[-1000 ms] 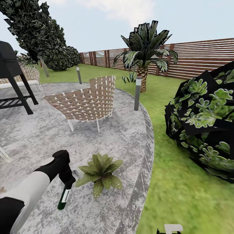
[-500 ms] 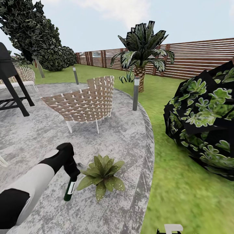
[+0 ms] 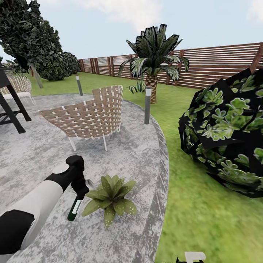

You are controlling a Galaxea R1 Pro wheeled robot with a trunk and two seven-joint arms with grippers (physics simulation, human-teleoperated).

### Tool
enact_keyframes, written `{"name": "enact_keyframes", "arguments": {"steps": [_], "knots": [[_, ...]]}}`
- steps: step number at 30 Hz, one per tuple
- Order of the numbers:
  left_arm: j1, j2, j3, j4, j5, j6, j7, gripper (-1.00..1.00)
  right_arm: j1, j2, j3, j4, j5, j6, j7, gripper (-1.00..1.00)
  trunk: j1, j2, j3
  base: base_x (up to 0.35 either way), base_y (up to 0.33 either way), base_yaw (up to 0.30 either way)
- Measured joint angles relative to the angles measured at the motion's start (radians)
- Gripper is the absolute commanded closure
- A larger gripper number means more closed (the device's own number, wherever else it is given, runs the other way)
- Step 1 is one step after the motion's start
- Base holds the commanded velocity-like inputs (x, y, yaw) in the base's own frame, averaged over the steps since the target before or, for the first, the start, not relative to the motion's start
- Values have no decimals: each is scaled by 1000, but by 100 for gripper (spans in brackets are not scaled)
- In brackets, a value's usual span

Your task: Pick up the pesticide atomizer in the garden and spray insectifuge to fully cover both potted plants in the garden.

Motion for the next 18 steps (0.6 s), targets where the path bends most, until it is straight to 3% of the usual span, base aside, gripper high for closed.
{"name": "enact_keyframes", "arguments": {"steps": [5,8,14,18], "knots": [[1,2,0,0,-8,-1,0,100,0,0,0,0,0,0,0,-100,0,0,0,-118,0,-176],[2,1,0,1,-44,0,0,100,0,0,0,0,0,0,-1,-100,1,0,0,-317,65,-9],[1,0,1,1,-60,0,0,100,0,0,0,0,0,0,-1,-100,0,0,0,-245,229,-1],[1,0,1,1,-60,1,0,100,0,0,0,0,0,0,-1,-100,0,0,0,-38,325,-52]]}}
